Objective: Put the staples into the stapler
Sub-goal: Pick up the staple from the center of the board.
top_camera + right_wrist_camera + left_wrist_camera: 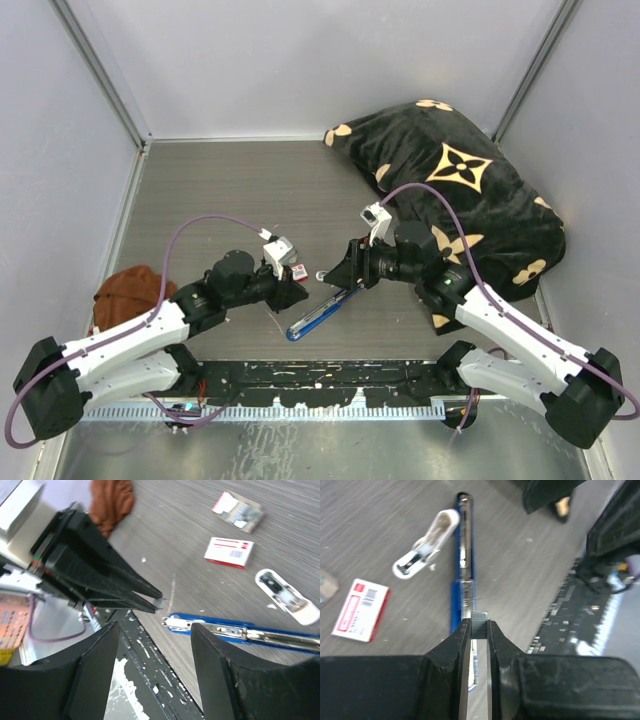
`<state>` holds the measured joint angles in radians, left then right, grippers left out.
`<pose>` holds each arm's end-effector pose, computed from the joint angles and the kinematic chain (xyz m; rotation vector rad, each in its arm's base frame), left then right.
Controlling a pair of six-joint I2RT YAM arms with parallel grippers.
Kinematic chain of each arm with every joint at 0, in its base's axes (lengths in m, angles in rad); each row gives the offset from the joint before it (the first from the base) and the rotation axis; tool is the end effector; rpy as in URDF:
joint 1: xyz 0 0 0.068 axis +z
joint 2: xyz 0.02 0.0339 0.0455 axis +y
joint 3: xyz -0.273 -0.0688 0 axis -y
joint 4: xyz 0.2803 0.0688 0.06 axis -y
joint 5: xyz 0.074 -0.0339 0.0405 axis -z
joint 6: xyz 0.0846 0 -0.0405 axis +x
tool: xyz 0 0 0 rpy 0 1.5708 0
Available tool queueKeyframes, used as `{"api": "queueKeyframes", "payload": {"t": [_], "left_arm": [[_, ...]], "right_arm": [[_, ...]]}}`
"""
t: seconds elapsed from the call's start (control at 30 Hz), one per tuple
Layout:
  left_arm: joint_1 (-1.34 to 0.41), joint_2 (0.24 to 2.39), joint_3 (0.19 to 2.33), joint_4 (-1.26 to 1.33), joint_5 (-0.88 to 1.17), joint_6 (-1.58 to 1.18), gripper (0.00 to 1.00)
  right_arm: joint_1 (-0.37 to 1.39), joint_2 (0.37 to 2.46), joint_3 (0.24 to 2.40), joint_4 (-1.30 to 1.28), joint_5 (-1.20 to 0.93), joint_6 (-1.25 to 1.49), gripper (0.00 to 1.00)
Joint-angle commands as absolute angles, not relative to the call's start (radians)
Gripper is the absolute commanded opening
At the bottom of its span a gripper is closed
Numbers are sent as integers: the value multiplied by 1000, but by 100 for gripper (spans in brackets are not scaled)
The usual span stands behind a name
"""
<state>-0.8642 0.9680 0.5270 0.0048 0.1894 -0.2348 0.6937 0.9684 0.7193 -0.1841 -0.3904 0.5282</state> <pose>0.1740 -0.2284 0.2066 0.7744 1.9665 -0.8729 0.2023 0.2101 0.2636 -0.4490 2.1225 1.1379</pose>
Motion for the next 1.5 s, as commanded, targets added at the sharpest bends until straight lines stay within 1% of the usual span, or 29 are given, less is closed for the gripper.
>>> {"api": "queueKeyframes", "payload": {"t": [0.0,0.13,0.23,0.4,0.57,0.83,1.03,1.23,1.33,1.47], "left_arm": [[-800,912,578,15,501,-373,7],[-742,895,583,74,716,-494,6],[-715,890,586,125,830,-569,5],[-707,886,593,185,915,-655,5],[-706,872,596,195,927,-675,5],[-706,857,597,209,916,-692,5],[-706,842,594,209,900,-691,5],[-706,835,588,209,887,-690,4],[-706,834,589,204,885,-689,4],[-706,831,591,198,884,-686,4]], "right_arm": [[691,923,743,-90,-606,456,66],[692,951,741,-39,-754,449,68],[695,971,738,-12,-811,448,69],[729,1018,742,18,-858,460,68],[759,1050,740,59,-883,483,66],[768,1067,723,152,-953,554,48],[768,1079,712,152,-977,570,36],[768,1084,710,146,-992,575,31],[767,1083,707,162,-998,586,27],[768,1083,704,195,-1007,606,25]]}}
